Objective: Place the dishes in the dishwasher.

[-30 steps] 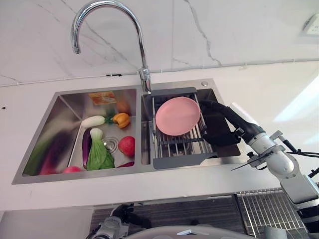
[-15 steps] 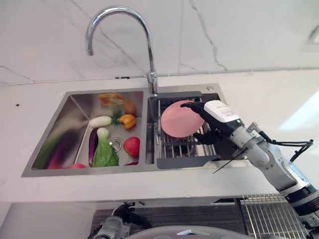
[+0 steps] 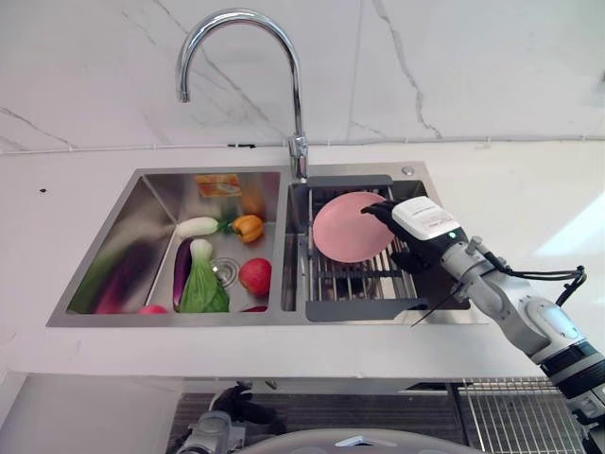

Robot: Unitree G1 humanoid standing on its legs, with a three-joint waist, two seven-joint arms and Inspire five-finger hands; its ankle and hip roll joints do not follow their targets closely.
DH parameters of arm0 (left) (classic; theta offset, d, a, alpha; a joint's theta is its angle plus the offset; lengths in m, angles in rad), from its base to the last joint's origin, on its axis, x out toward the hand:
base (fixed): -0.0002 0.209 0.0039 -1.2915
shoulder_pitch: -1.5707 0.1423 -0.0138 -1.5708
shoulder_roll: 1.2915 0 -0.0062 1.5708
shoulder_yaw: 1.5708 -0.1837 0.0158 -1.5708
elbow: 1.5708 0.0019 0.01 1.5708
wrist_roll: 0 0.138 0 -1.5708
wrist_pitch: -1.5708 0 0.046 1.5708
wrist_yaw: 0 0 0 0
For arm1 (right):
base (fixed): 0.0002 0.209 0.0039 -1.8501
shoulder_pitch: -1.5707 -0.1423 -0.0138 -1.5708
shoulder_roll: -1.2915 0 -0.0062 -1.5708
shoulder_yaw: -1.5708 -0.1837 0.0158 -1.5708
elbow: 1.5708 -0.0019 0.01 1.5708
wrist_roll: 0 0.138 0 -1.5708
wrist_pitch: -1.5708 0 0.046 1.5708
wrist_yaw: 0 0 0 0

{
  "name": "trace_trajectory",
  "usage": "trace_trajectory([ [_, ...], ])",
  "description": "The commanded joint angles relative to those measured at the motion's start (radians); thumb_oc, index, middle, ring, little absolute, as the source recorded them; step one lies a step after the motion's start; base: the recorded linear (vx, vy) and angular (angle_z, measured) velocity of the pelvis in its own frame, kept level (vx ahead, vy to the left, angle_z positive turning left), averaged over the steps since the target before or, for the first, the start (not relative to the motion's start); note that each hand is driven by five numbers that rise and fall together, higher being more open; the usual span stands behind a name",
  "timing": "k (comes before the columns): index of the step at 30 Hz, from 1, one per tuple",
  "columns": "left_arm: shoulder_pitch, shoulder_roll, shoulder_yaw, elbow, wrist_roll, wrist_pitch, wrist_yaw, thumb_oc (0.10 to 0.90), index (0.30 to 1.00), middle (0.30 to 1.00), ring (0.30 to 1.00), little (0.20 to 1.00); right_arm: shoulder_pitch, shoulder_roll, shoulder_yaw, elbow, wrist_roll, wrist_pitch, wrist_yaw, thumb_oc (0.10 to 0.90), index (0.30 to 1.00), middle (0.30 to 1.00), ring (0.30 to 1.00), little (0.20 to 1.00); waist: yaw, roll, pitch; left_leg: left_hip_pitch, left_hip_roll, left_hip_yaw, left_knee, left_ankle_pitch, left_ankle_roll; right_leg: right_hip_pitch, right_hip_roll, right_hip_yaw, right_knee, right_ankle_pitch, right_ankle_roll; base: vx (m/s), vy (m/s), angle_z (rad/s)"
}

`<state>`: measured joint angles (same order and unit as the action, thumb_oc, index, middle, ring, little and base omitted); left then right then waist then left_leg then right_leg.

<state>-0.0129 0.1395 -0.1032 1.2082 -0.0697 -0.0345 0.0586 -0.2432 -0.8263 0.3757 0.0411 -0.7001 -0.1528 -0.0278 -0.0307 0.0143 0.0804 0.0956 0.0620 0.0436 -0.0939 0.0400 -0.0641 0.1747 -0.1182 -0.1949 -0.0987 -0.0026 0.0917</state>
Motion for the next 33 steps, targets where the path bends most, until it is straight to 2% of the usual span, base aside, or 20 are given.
trace_trajectory([
  [1,-0.029,0.013,-0.05,0.085,0.007,-0.012,-0.001,0.8,0.9,0.9,0.9,0.9,-0.095,0.005,-0.076,-0.072,0.091,-0.01,-0.084,0.8,0.9,0.9,0.9,0.9,0.028,-0.052,-0.014,0.05,0.015,0.053,0.028,-0.112,0.006,-0.008,-0.09,0.05,0.034,-0.039,0.069,0.0,0.0,0.0],
  [14,-0.033,0.006,-0.087,0.059,0.013,-0.021,-0.012,0.8,0.9,0.9,0.9,0.9,-0.154,0.024,0.03,0.001,0.06,-0.024,-0.051,0.8,0.9,0.9,0.9,0.9,0.037,-0.052,-0.018,0.058,0.014,0.054,0.025,-0.114,0.006,-0.002,-0.089,0.046,0.031,-0.04,0.068,0.0,0.0,0.0],
  [18,-0.025,0.007,-0.102,0.067,0.012,-0.022,-0.011,0.8,0.9,0.9,0.9,0.9,-0.207,0.052,0.091,0.098,0.033,-0.006,-0.057,0.8,0.9,0.9,0.9,0.9,0.05,-0.053,-0.015,0.054,0.013,0.043,0.023,-0.112,0.006,-0.002,-0.089,0.038,0.029,-0.04,0.068,0.0,0.002,0.01],
  [24,-0.018,0.009,-0.113,0.07,0.015,-0.022,-0.011,0.8,0.9,0.9,0.9,0.9,-0.252,0.087,0.125,0.171,0.007,0.016,-0.08,0.8,0.9,0.9,0.9,0.9,0.061,-0.054,-0.012,0.051,0.012,0.039,0.02,-0.111,0.006,-0.001,-0.089,0.031,0.028,-0.038,0.067,0.0,0.003,0.01],
  [25,-0.017,0.009,-0.114,0.069,0.015,-0.022,-0.01,0.8,0.9,0.9,0.9,0.9,-0.257,0.093,0.129,0.185,-0.002,0.019,-0.091,0.711,0.766,0.766,0.766,0.766,0.062,-0.055,-0.011,0.051,0.012,0.038,0.019,-0.11,0.006,0.0,-0.089,0.029,0.027,-0.038,0.068,0.0,0.0,0.0],
  [26,-0.017,0.009,-0.114,0.069,0.015,-0.022,-0.01,0.8,0.9,0.9,0.9,0.9,-0.257,0.093,0.129,0.185,-0.002,0.019,-0.091,0.711,0.766,0.766,0.766,0.766,0.062,-0.055,-0.011,0.051,0.012,0.038,0.019,-0.11,0.006,0.0,-0.089,0.029,0.027,-0.038,0.068,0.0,0.016,0.04],
  [27,-0.018,0.01,-0.117,0.068,0.017,-0.024,-0.002,0.8,0.9,0.9,0.9,0.9,-0.262,0.097,0.124,0.196,-0.037,0.032,-0.132,0.4,0.3,0.3,0.3,0.3,0.064,-0.054,-0.01,0.05,0.011,0.036,0.018,-0.109,0.005,0.0,-0.089,0.027,0.026,-0.038,0.068,0.0,0.012,0.03],
  [33,-0.023,0.011,-0.118,0.06,0.04,-0.023,0.02,0.8,0.9,0.9,0.9,0.9,-0.227,0.11,0.065,0.159,-0.085,0.064,-0.21,0.4,0.3,0.3,0.3,0.3,0.061,-0.054,-0.008,0.043,0.009,0.033,0.018,-0.11,0.006,-0.005,-0.09,0.025,0.028,-0.037,0.07,0.0,0.013,0.06],
])
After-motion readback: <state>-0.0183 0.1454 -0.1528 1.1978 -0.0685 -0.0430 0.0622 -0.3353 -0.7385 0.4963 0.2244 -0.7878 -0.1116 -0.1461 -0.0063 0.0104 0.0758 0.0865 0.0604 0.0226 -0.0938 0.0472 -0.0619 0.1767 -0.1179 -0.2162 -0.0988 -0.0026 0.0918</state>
